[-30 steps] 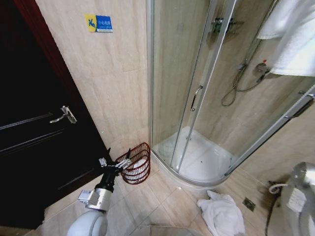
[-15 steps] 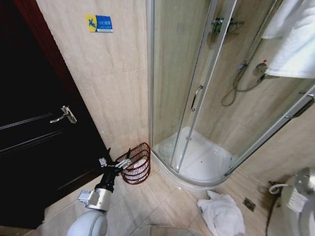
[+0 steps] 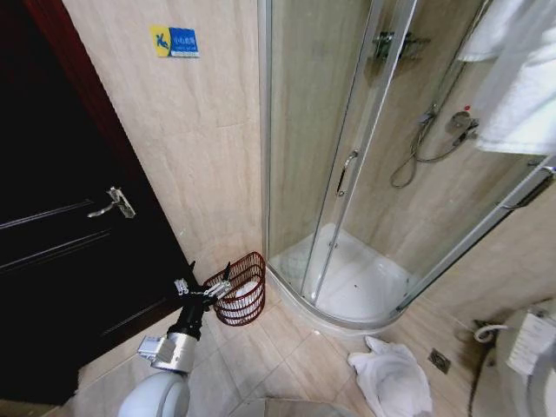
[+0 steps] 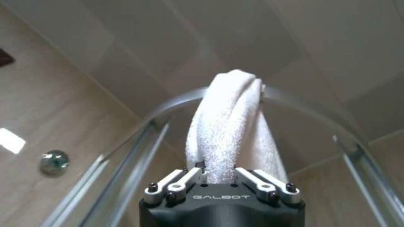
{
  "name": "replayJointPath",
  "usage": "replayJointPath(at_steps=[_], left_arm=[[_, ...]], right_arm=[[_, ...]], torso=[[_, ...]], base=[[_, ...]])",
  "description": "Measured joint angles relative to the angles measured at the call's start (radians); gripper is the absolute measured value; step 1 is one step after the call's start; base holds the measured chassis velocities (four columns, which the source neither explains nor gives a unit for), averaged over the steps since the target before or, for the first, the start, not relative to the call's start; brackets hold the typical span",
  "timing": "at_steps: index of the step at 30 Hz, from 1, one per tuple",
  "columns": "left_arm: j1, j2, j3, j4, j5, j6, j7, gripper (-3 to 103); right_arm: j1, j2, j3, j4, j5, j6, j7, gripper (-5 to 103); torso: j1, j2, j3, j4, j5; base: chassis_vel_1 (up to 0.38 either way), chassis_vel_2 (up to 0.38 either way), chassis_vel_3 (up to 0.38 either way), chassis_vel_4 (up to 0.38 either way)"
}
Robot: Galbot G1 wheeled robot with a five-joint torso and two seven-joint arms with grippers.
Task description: Discard the used towel into the hamper.
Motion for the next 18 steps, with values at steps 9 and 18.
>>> replayJointPath(at_steps=[9,18], left_arm=[[0.0,0.0,0.0,0.0,0.0,0.0,0.0,100],[0.0,0.0,0.0,0.0,0.0,0.0,0.0,100]], right_arm=[[-0.37,0.028,0.231,0.124,-0.004,0.036,0.01,9],[-0.695,0.146,0.384,0.228,-0.038,0.117,-0.02,9]], torso=[[0.0,0.0,0.0,0.0,-0.0003],[0.0,0.0,0.0,-0.0001,0.0005]], base=[[0.0,0.0,0.0,0.0],[0.0,0.0,0.0,0.0]])
